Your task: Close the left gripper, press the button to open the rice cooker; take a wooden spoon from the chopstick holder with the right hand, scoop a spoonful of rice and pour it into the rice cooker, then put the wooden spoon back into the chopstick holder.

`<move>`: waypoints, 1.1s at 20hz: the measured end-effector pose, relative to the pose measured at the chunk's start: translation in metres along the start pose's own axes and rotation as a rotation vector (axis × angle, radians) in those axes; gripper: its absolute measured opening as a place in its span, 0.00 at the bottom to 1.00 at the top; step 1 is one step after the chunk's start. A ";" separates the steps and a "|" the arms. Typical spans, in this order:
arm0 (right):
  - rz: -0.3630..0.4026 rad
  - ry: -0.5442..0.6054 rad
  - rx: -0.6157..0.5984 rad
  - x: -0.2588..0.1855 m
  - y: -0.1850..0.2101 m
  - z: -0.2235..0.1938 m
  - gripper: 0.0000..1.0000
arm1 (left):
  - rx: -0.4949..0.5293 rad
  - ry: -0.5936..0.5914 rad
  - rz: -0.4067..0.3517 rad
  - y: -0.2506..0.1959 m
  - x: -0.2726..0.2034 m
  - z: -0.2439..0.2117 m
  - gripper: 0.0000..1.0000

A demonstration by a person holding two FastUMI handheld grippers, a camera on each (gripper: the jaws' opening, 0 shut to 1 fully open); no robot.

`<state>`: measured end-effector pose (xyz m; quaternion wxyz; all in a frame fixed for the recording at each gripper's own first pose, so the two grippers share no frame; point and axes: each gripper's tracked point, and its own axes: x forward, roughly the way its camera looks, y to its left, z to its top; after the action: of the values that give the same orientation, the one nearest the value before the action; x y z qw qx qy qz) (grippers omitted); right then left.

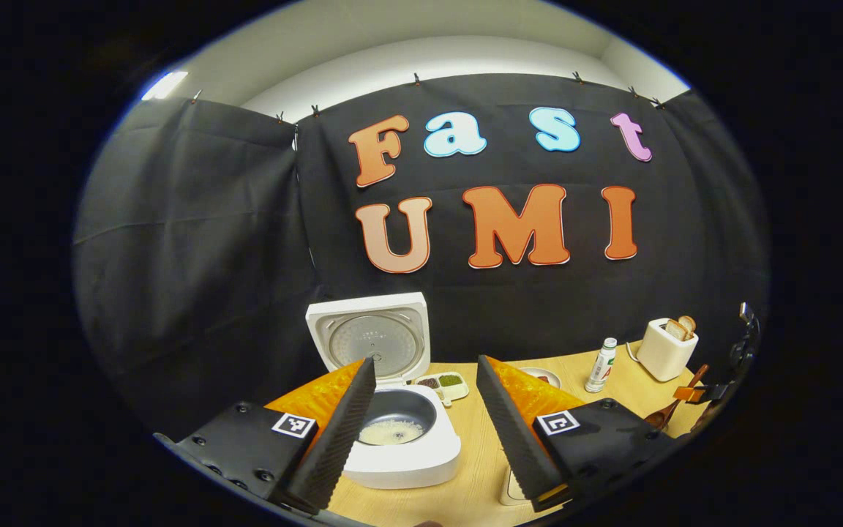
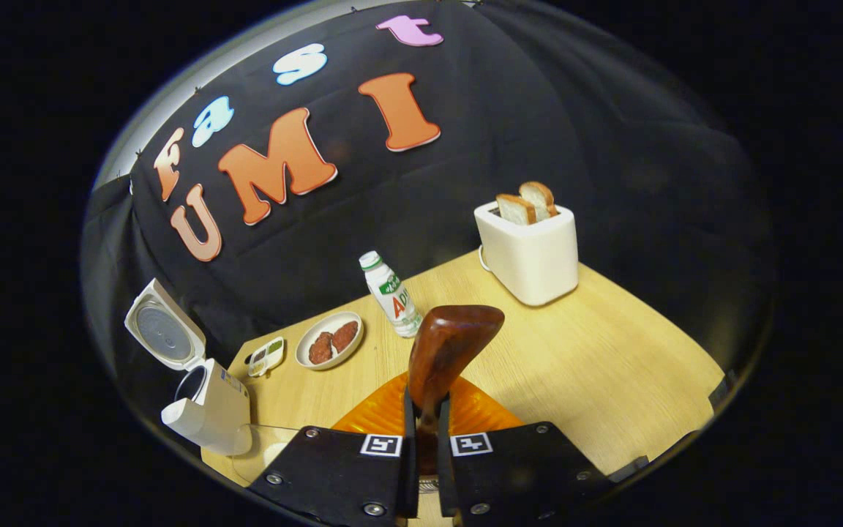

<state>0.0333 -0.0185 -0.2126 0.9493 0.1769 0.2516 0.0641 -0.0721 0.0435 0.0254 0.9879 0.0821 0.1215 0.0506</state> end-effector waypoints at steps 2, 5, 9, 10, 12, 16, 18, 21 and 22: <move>0.013 -0.056 -0.034 -0.018 0.021 0.019 0.10 | -0.023 -0.003 -0.014 0.008 0.005 -0.005 0.91; 0.060 -0.112 -0.096 -0.040 0.064 0.034 0.10 | -0.053 0.001 -0.047 0.017 0.013 -0.015 0.94; 0.131 -0.126 -0.190 -0.052 0.124 0.014 0.10 | -0.068 0.020 -0.079 0.030 0.024 -0.031 0.91; 0.143 -0.126 -0.221 -0.052 0.135 0.004 0.10 | -0.071 0.023 -0.087 0.033 0.025 -0.034 0.91; 0.165 -0.122 -0.277 -0.051 0.157 -0.013 0.10 | -0.070 0.034 -0.087 0.045 0.027 -0.041 0.91; 0.159 -0.101 -0.414 -0.038 0.175 -0.051 0.10 | -0.081 0.055 -0.075 0.065 0.031 -0.053 0.94; 0.148 -0.094 -0.469 -0.033 0.177 -0.066 0.10 | -0.082 0.060 -0.063 0.075 0.032 -0.057 0.91; 0.105 -0.078 -0.583 -0.023 0.174 -0.088 0.10 | -0.082 0.076 -0.056 0.083 0.035 -0.065 0.91; 0.088 -0.072 -0.624 -0.020 0.173 -0.094 0.10 | -0.080 0.078 -0.054 0.085 0.036 -0.066 0.94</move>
<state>-0.0369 0.1670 -0.2158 0.9624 -0.1100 0.1780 0.1731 -0.0606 0.1406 -0.0308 0.9859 0.0372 0.1599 0.0320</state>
